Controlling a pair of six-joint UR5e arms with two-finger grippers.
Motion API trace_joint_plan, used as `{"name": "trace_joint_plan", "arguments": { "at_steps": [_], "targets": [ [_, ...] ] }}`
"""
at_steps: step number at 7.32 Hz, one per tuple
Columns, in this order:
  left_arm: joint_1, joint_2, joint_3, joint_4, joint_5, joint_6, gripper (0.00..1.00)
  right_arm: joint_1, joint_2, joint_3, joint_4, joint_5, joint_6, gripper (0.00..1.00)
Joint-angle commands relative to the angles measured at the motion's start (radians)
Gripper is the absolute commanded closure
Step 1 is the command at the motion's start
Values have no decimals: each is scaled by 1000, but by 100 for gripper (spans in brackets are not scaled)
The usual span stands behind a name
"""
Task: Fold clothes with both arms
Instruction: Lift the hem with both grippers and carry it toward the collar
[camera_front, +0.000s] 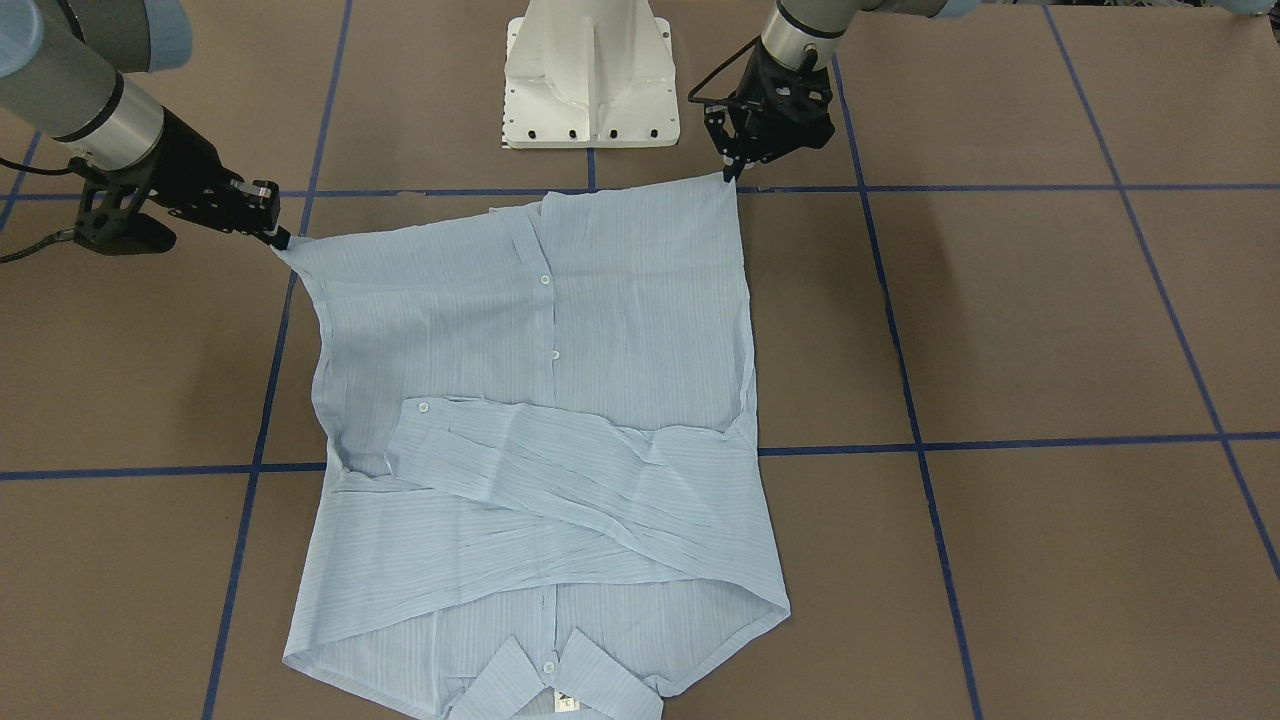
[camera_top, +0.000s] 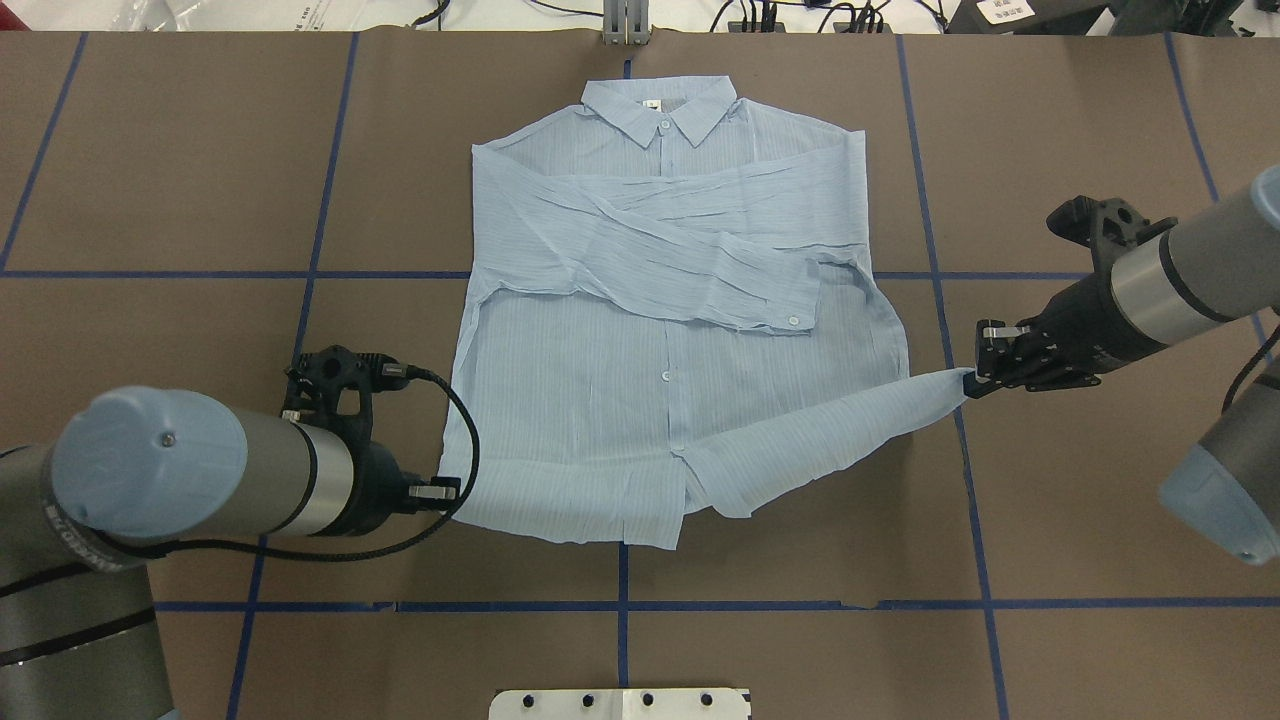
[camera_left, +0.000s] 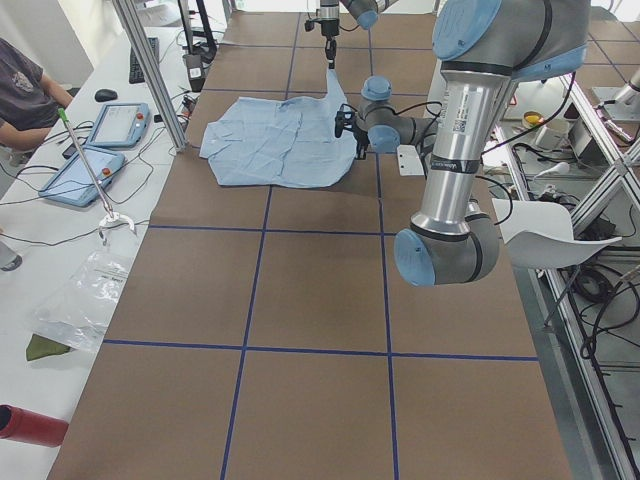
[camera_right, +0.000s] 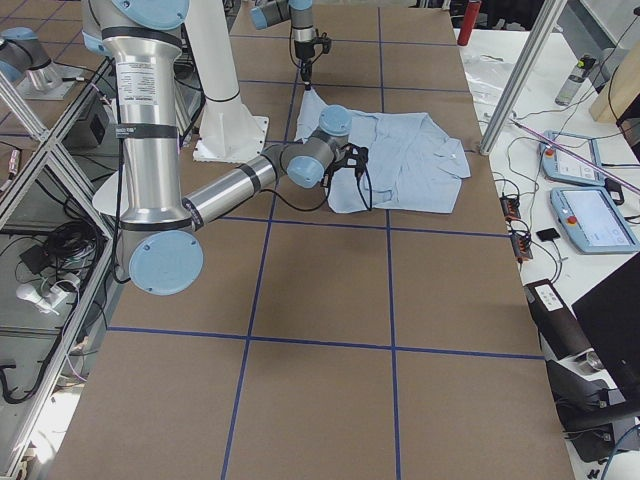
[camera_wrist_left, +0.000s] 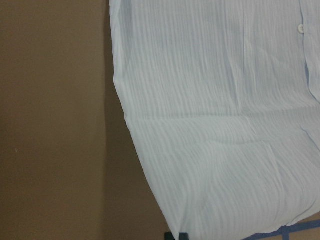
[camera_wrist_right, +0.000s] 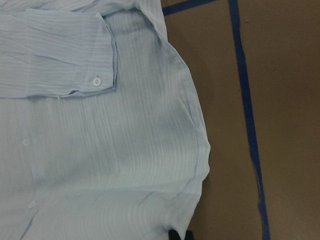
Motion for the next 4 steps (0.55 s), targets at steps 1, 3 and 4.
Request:
{"name": "trace_joint_plan", "arguments": {
  "at_steps": [1,3,4],
  "targets": [
    [-142,-41,12,-2,-48,80,100,46,45,-33,-2,11,0,100],
    [-236,-97,110,-7,-73,145,100,87,98,-69,-10,46,3,100],
    [-265,-141,174,-41,-73,155,100,130,163,-120,-30,67,3,100]
  ]
}}
